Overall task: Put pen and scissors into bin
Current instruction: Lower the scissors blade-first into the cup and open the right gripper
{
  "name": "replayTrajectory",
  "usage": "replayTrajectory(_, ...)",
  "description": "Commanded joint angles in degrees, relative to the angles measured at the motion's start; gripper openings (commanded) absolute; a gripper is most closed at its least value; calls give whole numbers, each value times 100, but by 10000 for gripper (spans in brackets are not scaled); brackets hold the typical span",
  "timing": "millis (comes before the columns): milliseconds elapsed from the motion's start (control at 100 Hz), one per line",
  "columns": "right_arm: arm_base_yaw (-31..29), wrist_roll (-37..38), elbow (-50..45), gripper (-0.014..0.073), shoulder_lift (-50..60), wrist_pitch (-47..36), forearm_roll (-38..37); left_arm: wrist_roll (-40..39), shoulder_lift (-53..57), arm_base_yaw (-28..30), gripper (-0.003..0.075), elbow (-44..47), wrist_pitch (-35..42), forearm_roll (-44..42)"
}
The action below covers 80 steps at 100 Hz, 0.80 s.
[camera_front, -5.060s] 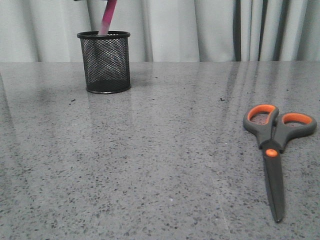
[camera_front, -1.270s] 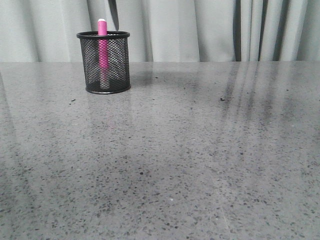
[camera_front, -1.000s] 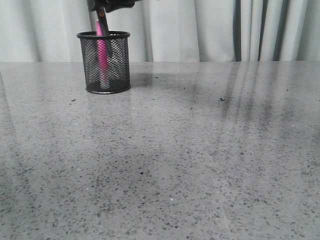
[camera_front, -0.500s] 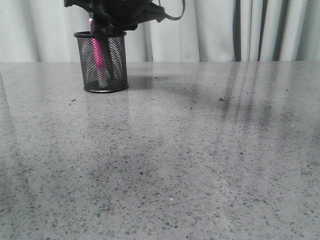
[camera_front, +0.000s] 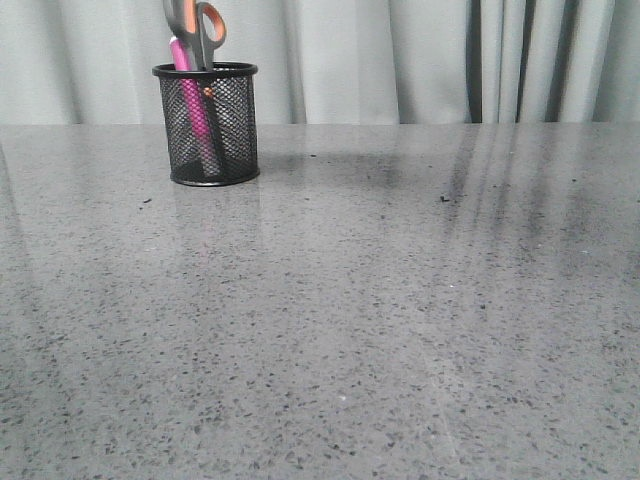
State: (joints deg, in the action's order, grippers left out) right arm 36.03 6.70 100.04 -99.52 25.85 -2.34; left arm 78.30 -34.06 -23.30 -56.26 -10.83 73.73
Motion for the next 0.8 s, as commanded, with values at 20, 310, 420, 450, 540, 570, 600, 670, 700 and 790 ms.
replayTrajectory(20, 53, -670, -260, -68, 1144, 199, -152, -112, 598, -51, -19, 639, 580, 85)
replayTrajectory(310, 94, -896, -4069, -69, 4466, -509, -152, -112, 1950, -51, -19, 3107, 542, 1001)
replayTrajectory(420, 94, -896, -5377, -69, 5985, -683, -229, -112, 2267, -51, -19, 3688, 542, 1461)
replayTrajectory(450, 94, -896, -5727, -69, 6360, -669, -302, -112, 2306, -51, -19, 3787, 542, 1576)
replayTrajectory(540, 94, -896, -6459, -69, 7527, -563, -449, -112, 2345, -51, -19, 3987, 519, 1821)
replayTrajectory(570, 94, -896, -6643, -69, 7861, -506, -503, -112, 2345, -51, -19, 4011, 491, 1822)
replayTrajectory(600, 94, -896, -6802, -69, 8188, -453, -531, -112, 2345, -51, -19, 4023, 447, 1822)
replayTrajectory(670, 94, -896, -7097, -69, 8912, -252, -601, -112, 2345, -51, -19, 4028, 369, 1822)
replayTrajectory(700, 94, -896, -7179, -69, 9222, -132, -664, -112, 2345, -51, -19, 4028, 335, 1822)
replayTrajectory(790, 83, -896, -7387, -69, 9915, 157, -757, -112, 2345, -51, -19, 4028, 246, 1822)
